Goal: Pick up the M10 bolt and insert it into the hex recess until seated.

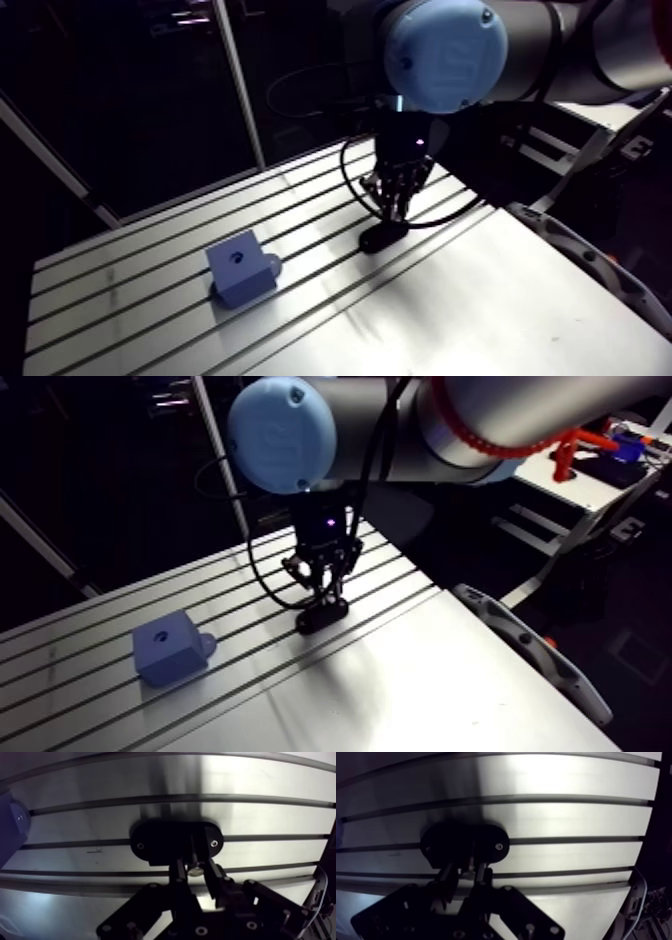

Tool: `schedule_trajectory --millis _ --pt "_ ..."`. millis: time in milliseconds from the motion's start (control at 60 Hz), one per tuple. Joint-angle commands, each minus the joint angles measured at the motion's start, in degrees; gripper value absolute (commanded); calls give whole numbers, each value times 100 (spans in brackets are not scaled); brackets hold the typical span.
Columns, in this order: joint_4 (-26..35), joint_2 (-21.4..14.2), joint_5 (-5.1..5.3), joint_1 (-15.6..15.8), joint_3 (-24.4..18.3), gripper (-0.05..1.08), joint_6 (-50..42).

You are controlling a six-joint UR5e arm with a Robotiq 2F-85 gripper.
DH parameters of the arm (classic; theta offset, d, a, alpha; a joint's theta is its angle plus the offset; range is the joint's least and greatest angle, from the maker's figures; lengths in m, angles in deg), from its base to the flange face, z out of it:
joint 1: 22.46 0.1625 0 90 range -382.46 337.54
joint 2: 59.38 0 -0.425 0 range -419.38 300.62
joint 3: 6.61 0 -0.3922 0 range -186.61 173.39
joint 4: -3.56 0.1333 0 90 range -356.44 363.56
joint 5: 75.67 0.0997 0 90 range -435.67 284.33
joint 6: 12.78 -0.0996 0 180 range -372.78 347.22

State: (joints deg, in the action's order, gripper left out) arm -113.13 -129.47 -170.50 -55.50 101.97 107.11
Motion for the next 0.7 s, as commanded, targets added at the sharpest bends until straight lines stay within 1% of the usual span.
schedule_trajectory --millis 17,700 --pt "-7 -9 3 0 26 66 -5" --pt "-17 -26 -5 -1 54 68 -5"
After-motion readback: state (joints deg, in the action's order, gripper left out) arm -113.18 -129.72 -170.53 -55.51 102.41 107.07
